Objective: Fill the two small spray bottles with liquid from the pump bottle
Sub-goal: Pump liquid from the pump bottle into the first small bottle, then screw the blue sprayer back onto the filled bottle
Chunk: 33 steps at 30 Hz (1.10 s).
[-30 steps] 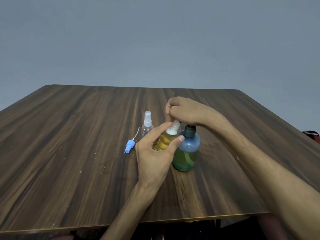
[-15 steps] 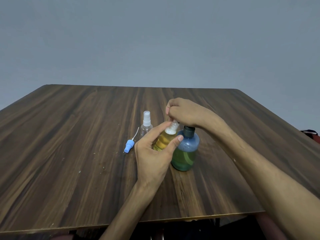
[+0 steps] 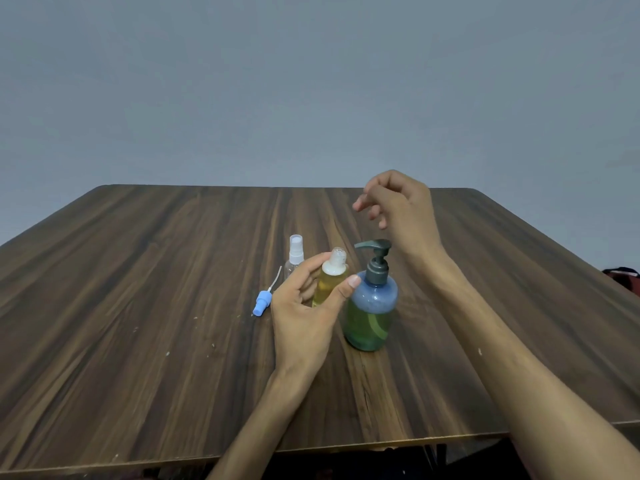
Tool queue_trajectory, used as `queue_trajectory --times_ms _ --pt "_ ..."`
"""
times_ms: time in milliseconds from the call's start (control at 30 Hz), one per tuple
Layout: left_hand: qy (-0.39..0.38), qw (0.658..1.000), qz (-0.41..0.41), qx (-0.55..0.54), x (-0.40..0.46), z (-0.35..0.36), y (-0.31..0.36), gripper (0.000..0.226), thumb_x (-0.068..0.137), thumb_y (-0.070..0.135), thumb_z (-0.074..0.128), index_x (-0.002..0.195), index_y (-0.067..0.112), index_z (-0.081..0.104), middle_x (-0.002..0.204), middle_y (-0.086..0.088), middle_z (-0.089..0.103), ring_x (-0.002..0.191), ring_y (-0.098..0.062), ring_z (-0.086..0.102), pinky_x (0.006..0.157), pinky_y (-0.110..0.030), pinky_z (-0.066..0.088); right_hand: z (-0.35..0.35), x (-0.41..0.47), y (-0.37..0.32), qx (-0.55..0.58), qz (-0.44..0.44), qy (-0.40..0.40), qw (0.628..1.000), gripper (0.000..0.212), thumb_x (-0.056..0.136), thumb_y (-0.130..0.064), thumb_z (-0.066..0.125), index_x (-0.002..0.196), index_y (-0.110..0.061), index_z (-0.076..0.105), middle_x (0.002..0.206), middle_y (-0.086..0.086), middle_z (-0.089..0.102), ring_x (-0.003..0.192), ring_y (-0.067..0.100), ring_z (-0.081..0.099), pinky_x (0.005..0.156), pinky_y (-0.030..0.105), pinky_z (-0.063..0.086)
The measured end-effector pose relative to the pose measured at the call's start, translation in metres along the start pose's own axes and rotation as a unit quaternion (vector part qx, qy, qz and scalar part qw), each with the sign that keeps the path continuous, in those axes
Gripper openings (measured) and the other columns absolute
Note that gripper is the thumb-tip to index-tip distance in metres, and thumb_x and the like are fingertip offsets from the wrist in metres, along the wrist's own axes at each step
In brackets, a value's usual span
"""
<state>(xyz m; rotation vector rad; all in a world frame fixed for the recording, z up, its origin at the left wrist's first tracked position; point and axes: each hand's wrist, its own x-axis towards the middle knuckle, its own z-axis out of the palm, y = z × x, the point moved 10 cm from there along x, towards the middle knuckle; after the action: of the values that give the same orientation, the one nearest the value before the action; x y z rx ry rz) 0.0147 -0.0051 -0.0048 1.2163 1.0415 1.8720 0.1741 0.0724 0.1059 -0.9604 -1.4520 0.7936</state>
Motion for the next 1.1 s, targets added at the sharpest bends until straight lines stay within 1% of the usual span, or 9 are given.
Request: queue_trajectory --times_ms 300,367,467,567,767,867,933,1000,1100 --pt "-0.009 1.000 0.002 -0.007 -0.003 -0.003 0.005 0.034 0.088 0.005 0.081 0.121 0.008 0.072 0.110 -0.004 0.082 0.110 -0.018 0.077 0.092 -0.027 0.060 -0.035 -0.044 -0.018 0.027 -0.053 0.067 0.996 0.017 0.091 0.004 0.059 0.079 -0.006 0.065 0.078 0.013 0.071 0.064 0.008 0.057 0.058 0.014 0.043" --pt "-0.010 1.000 -0.002 -0.001 -0.006 -0.008 0.006 0.033 0.089 0.004 0.080 0.120 0.007 0.072 0.110 -0.003 0.082 0.111 -0.018 0.077 0.094 -0.029 0.061 -0.037 -0.055 -0.024 0.011 -0.084 0.069 0.994 0.013 0.087 0.005 0.061 0.080 -0.004 0.066 0.075 0.014 0.070 0.065 0.018 0.062 0.059 0.019 0.047" --pt "-0.013 1.000 -0.006 0.025 -0.014 -0.021 0.007 0.030 0.088 0.004 0.081 0.117 0.006 0.073 0.109 -0.001 0.082 0.110 -0.018 0.077 0.096 -0.034 0.061 -0.026 -0.073 -0.031 0.000 -0.128 0.036 0.991 0.009 0.080 0.001 0.061 0.080 -0.006 0.067 0.069 0.011 0.068 0.066 0.031 0.066 0.060 0.037 0.053" --pt "0.000 0.999 -0.007 0.053 -0.021 -0.046 0.009 0.028 0.086 0.003 0.083 0.112 0.008 0.074 0.107 -0.001 0.082 0.107 -0.018 0.078 0.087 -0.030 0.062 -0.001 -0.088 -0.031 -0.035 -0.147 -0.019 0.988 0.013 0.080 -0.001 0.062 0.080 -0.011 0.069 0.067 0.008 0.067 0.063 0.034 0.065 0.056 0.045 0.052" --pt "0.074 0.995 -0.026 0.062 -0.024 -0.117 0.011 0.028 0.085 0.000 0.082 0.111 0.006 0.072 0.105 -0.004 0.083 0.106 -0.021 0.079 0.088 -0.028 0.062 0.072 -0.114 -0.016 -0.193 -0.189 -0.131 0.954 0.017 0.081 -0.007 0.065 0.085 -0.021 0.074 0.062 -0.008 0.066 0.056 0.012 0.063 0.055 0.022 0.047" --pt "0.090 0.992 -0.036 0.081 -0.020 -0.136 0.009 0.029 0.083 -0.001 0.083 0.110 0.007 0.072 0.103 -0.002 0.083 0.104 -0.018 0.079 0.088 -0.023 0.061 0.111 -0.110 0.002 -0.294 -0.164 -0.197 0.921 0.023 0.080 -0.013 0.059 0.092 -0.025 0.075 0.058 -0.017 0.054 0.061 0.011 0.058 0.062 0.026 0.048" --pt "0.089 0.992 -0.041 0.085 -0.019 -0.138 0.009 0.029 0.083 -0.001 0.083 0.109 0.007 0.072 0.103 -0.002 0.083 0.103 -0.016 0.079 0.088 -0.021 0.061 0.131 -0.104 0.017 -0.348 -0.147 -0.229 0.897 0.028 0.080 -0.012 0.057 0.099 -0.024 0.073 0.065 -0.016 0.056 0.075 0.019 0.062 0.071 0.035 0.053" --pt "0.080 0.992 -0.049 0.086 -0.017 -0.134 0.006 0.030 0.082 -0.002 0.084 0.109 0.007 0.072 0.102 -0.002 0.083 0.102 -0.015 0.079 0.087 -0.021 0.061 0.146 -0.098 0.030 -0.378 -0.130 -0.254 0.881 0.033 0.083 -0.008 0.056 0.109 -0.020 0.071 0.089 -0.009 0.068 0.093 0.027 0.063 0.077 0.037 0.051" --pt "0.063 0.992 -0.066 0.086 -0.015 -0.125 0.000 0.032 0.082 -0.002 0.085 0.110 0.008 0.072 0.103 -0.002 0.083 0.104 -0.017 0.079 0.091 -0.029 0.062 0.166 -0.091 0.048 -0.406 -0.126 -0.292 0.857 0.033 0.086 -0.008 0.059 0.116 -0.016 0.067 0.111 0.001 0.069 0.101 0.030 0.062 0.073 0.035 0.045"
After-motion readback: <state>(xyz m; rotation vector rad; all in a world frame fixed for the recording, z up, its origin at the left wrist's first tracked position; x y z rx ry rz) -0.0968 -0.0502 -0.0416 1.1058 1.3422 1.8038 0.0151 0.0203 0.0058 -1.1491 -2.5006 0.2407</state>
